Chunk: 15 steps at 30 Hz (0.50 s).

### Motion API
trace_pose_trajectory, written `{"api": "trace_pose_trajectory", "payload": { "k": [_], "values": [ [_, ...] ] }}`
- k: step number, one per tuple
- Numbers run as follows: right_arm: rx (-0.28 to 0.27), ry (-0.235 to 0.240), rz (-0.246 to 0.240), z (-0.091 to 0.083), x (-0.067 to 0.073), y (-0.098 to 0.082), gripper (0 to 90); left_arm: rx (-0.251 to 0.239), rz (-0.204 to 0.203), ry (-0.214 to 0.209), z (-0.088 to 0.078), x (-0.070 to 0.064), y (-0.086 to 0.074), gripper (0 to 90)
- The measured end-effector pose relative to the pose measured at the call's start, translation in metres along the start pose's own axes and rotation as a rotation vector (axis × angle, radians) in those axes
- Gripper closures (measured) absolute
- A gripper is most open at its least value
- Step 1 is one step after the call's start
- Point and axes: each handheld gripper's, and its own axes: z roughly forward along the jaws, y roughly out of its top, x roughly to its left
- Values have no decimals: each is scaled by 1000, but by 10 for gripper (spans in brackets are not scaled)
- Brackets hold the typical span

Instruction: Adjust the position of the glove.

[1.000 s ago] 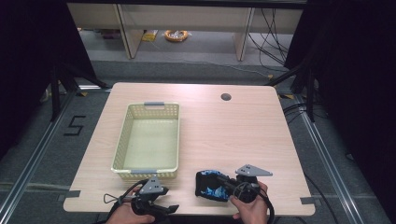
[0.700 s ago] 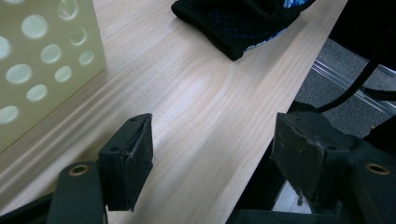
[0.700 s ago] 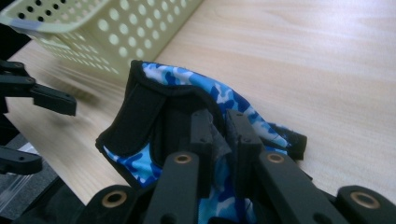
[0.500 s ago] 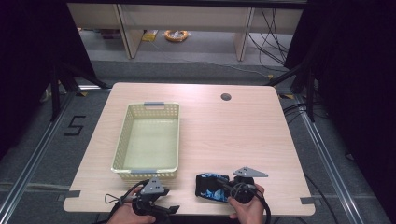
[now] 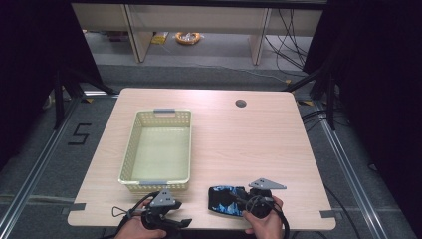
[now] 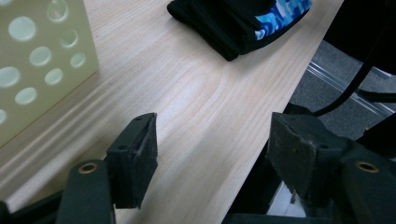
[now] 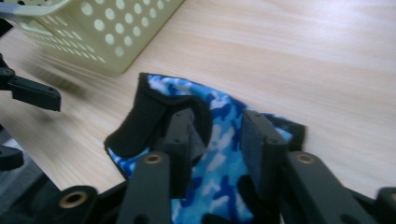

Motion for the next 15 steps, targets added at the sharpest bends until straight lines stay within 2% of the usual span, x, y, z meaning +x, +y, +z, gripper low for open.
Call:
{"api": "trace_pose_trajectory", "payload": {
  "k": [1, 2, 3, 4, 5, 6, 7, 8, 9, 10, 11, 12, 13, 14, 15],
  "values": [
    [1, -28, -15, -3, -1, 1, 644, -1, -3, -1, 0, 0, 1, 340],
    [-17, -27, -23, -5, -2, 1, 633, -3, -9, -2, 0, 0, 1, 345],
    [-10, -20, -14, -9, -2, 2, 627, 6, 2, 4, 1, 1, 2, 351],
    [-3, -3, 17, -11, -1, 1, 624, 4, -3, -7, 2, 1, 3, 357],
    [-4, -19, -25, -13, -5, 0, 625, -13, -32, -21, 3, -1, 3, 360],
    [-5, -15, -17, -14, -6, -1, 623, -9, -38, -23, 4, -1, 4, 363],
    [-6, -28, -20, -17, -8, -2, 620, -11, -19, -23, 5, -1, 5, 370],
    [-8, -20, 31, -18, -5, -4, 618, 3, 0, -16, 5, 0, 6, 374],
    [-4, -25, -14, -19, -10, -4, 613, -7, -27, -16, 7, -2, 7, 380],
    [0, -35, -9, -21, -13, -5, 607, -8, -8, -22, 7, -2, 9, 384],
    [0, -35, -9, -21, -13, -5, 607, -16, -27, -21, 9, -3, 10, 384],
    [10, -47, -6, -23, -15, -5, 606, -11, -14, -22, 9, -2, 12, 390],
    [3, -38, -7, -24, -17, -6, 601, -11, -12, -21, 11, -2, 14, 394],
    [18, -44, 3, -25, -18, -7, 596, -14, -33, -22, 13, -3, 15, 396],
    [15, -47, -5, -25, -19, -7, 594, -15, -6, -16, 15, -2, 18, 398]
  ]
}}
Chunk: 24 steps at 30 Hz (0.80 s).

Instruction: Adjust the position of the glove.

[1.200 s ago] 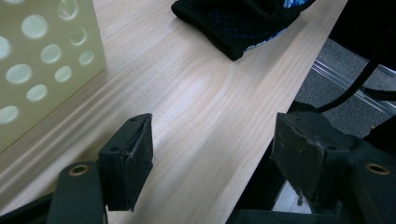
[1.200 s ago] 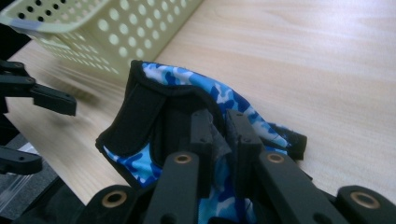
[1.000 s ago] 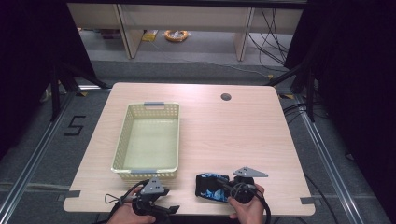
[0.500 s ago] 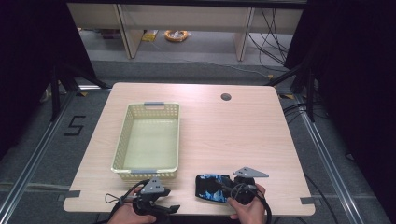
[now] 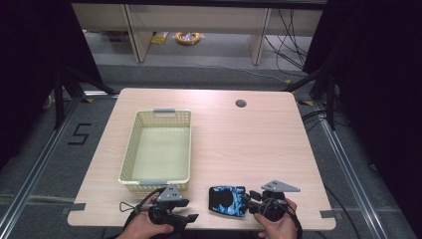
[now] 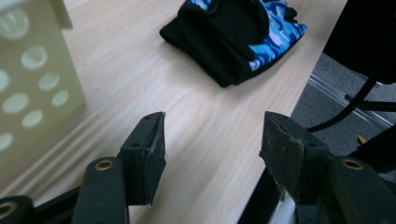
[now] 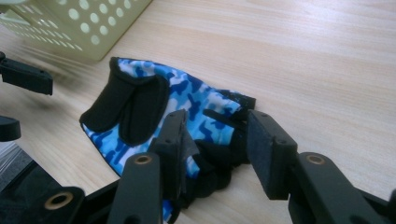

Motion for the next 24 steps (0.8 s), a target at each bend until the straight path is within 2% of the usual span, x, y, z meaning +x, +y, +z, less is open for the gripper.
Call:
{"api": "trace_pose_trajectory", "payload": {
  "k": [1, 2, 3, 4, 5, 7, 8, 9, 10, 11, 12, 13, 14, 15, 16, 17, 18, 19, 20, 21, 22, 23, 24],
  "values": [
    [6, -8, -1, 1, -1, 0, 587, 8, 0, 1, 1, -1, 2, 401],
    [12, 6, 10, 2, -2, -1, 576, 5, -20, -1, 4, -2, 4, 403],
    [11, 7, 7, 3, -3, -1, 562, 6, -17, 3, 6, -2, 6, 404],
    [24, 8, 46, 4, -1, -1, 542, 15, 1, 7, 8, 0, 8, 404],
    [38, 9, 19, 6, -5, 0, 524, 14, -29, 1, 12, -2, 9, 406],
    [61, -5, 11, 10, -7, 0, 513, 24, -4, 14, 16, -2, 12, 408],
    [71, 5, 14, 13, -8, 0, 495, 23, -23, 13, 19, -3, 12, 409],
    [77, -1, -14, 16, -10, 0, 480, 27, -5, 19, 21, -3, 14, 410],
    [116, 3, 12, 17, -9, 1, 479, 32, -15, 22, 23, -3, 15, 411],
    [149, -21, -16, 21, -10, 1, 519, 33, 2, 18, 25, -4, 16, 413],
    [149, -21, -16, 21, -10, 1, 519, 42, -9, 27, 27, -4, 17, 413],
    [146, -1, -27, 22, -12, 1, 558, 53, 9, 28, 27, -3, 18, 414],
    [98, 0, -49, 27, -13, 0, 585, 54, 15, 26, 28, -2, 19, 414],
    [128, 12, -82, 25, -14, 1, 601, 36, -24, 24, 31, -3, 19, 414],
    [164, -4, -84, 22, -12, 2, 632, 46, -21, 30, 31, -1, 20, 415],
    [158, 6, -124, 23, -13, 2, 659, 39, -38, 28, 32, -1, 20, 417],
    [120, 13, -84, 25, -10, -1, 683, 43, -31, 19, 32, 1, 21, 419],
    [146, 8, -128, 23, -12, 0, 711, 41, -39, 17, 33, 1, 21, 424],
    [141, 23, -105, 24, -11, -1, 732, 48, -47, 10, 33, 1, 22, 427],
    [159, 23, -81, 23, -10, -1, 744, 46, -52, 4, 34, 1, 22, 431],
    [166, 26, -67, 22, -11, -1, 751, 42, -55, -14, 34, 0, 22, 440],
    [145, 31, -56, 22, -11, -2, 756, 38, -78, -17, 35, -1, 22, 450],
    [157, 21, -49, 21, -12, -2, 760, 39, -73, -28, 36, -2, 22, 455]
  ]
}}
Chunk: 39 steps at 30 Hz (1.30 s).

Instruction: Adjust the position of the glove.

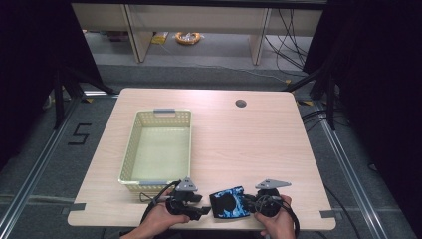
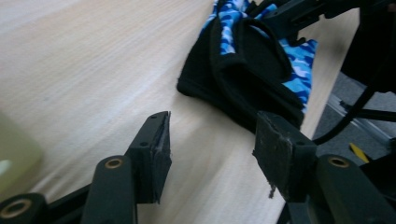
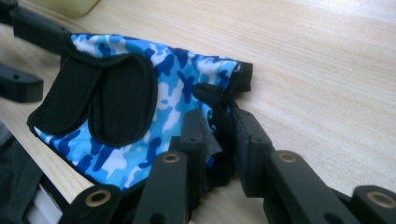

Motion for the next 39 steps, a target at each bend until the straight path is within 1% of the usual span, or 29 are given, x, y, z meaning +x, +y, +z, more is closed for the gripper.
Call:
{"api": "trace_pose_trajectory", "payload": {
  "k": [1, 2, 3, 4, 5, 6, 8, 9, 10, 11, 12, 13, 14, 15, 16, 17, 19, 20, 21, 22, 24, 26, 28, 29, 31, 33, 35, 37, 39],
  "values": [
    [-4, 10, 14, 0, 0, -1, 762, 5, -7, -24, 0, -1, 0, 460],
    [-43, 23, 5, 2, 0, -2, 762, 9, -23, -49, 0, -1, -1, 466],
    [-33, 8, 10, 1, 2, -2, 761, 8, -43, -70, 1, -2, -1, 475],
    [-33, 8, 10, 1, 2, -2, 761, 9, -45, -63, 1, -2, -1, 475],
    [-11, -9, 7, 0, 2, -2, 761, 8, -44, -63, 2, -3, -1, 479],
    [-18, -13, -17, 1, 0, -2, 761, 11, -30, -67, 2, -3, -1, 487],
    [-18, -13, -15, 1, 1, -3, 761, 16, -21, -58, 5, -1, 1, 508],
    [-14, -6, 6, 0, 2, -2, 761, 13, -24, -54, 7, -1, 1, 523],
    [-18, -12, -12, 1, 1, -3, 761, 17, -27, -57, 8, -1, 2, 542],
    [-19, -14, -16, 1, 1, -3, 760, 20, -22, -58, 9, -1, 3, 556],
    [-16, -14, -11, 0, 1, -3, 760, 24, -24, -63, 10, -2, 4, 563],
    [-17, 5, 14, 0, 1, -3, 760, 29, -24, -63, 12, -2, 5, 568],
    [-28, 5, 16, 1, 2, -3, 760, 30, -16, -60, 13, -2, 6, 574],
    [-22, 10, 15, 1, 1, -3, 760, 28, -17, -74, 14, -1, 7, 582],
    [-25, 2, -2, 1, 1, -3, 759, 21, -28, -72, 15, -1, 8, 592],
    [-25, 2, -2, 1, 1, -3, 759, 26, -26, -79, 17, 0, 8, 599],
    [-21, 7, 17, 0, 2, -3, 759, 33, -51, -87, 19, 1, 9, 612],
    [-10, -9, 16, -1, 3, -3, 759, 32, -66, -100, 20, 2, 9, 616],
    [-12, -5, 15, 0, 2, -3, 759, 26, -68, -87, 21, 1, 10, 617],
    [-19, 6, 17, 0, 2, -3, 759, 31, -73, -88, 22, -1, 11, 617],
    [-24, 12, 15, 1, 1, -3, 758, 33, -54, -86, 24, -1, 12, 618],
    [-22, 9, 16, 1, 2, -3, 758, 24, -52, -75, 25, -4, 12, 651],
    [-23, 13, 16, 1, 1, -3, 758, 20, -41, -70, 25, -2, 12, 686],
    [-24, 14, 14, 1, 1, -3, 757, 4, -63, -65, 25, -2, 11, 703],
    [-24, 14, 14, 1, 1, -3, 757, -4, -66, -72, 25, 0, 10, 741],
    [-24, 16, 17, 1, 1, -3, 758, -14, -66, -66, 25, 0, 10, 781],
    [-22, 14, 17, 0, 1, -3, 762, -19, -46, -69, 24, 0, 11, 817],
    [-16, 3, 13, 0, 2, -3, 770, -30, -42, -58, 24, -2, 11, 845],
    [-32, 10, -4, 0, 1, -3, 784, -28, -37, -62, 24, -1, 12, 854]
  ]
}}
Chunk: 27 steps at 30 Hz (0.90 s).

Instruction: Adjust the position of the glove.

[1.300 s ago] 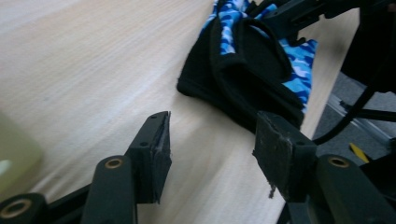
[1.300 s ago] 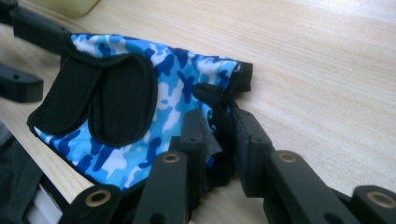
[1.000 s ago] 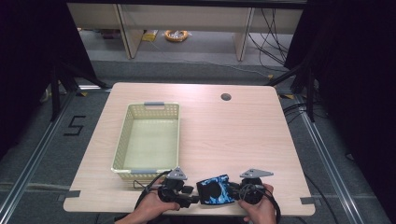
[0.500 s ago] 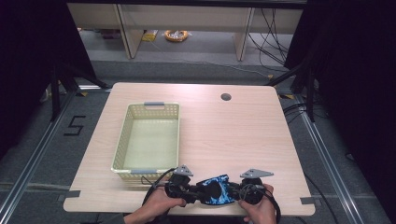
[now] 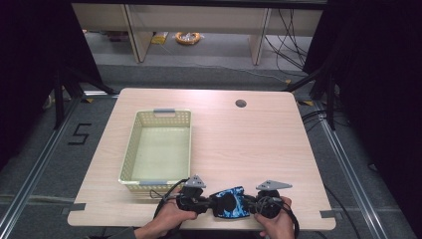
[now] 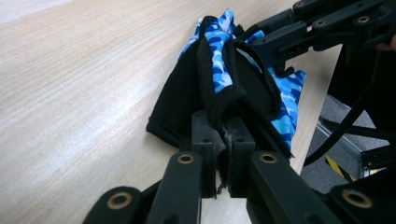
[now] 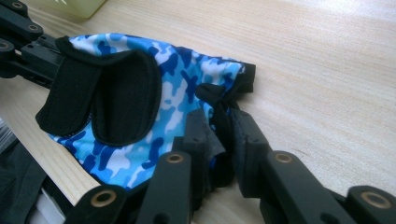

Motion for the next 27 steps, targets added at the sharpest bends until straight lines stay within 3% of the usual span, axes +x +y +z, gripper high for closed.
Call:
{"api": "trace_pose_trajectory", "payload": {
  "k": [2, 6, 8, 10, 12, 16, 22, 23, 24, 27],
  "values": [
    [-19, 17, -2, 1, 1, -1, 794, 1, -9, -9, 1, 2, 0, 854],
    [10, 3, 25, -2, 3, -2, 802, -2, -26, -12, 1, 3, 1, 851],
    [-10, 7, 8, -2, 3, -2, 802, 6, -33, -22, 0, 5, 1, 839],
    [-3, 5, 47, -2, 4, -3, 801, 2, -46, -16, -1, 6, 0, 789],
    [-36, 22, 32, -1, 4, -5, 799, 11, -27, -4, -5, 6, -1, 762],
    [-26, 22, 59, -1, 6, -7, 796, 27, -52, 24, -7, 3, -3, 703],
    [-37, 32, 38, 0, 4, -7, 788, 45, -75, 15, -3, 1, -1, 640],
    [-20, 12, 33, -2, 4, -7, 788, 52, -53, 18, -2, 0, 0, 642],
    [-22, 24, 56, -2, 5, -7, 787, 52, -37, 19, 0, -1, 1, 647],
    [-30, 18, 27, -1, 3, -7, 786, 46, -43, 15, 3, -3, 1, 680]
  ]
}}
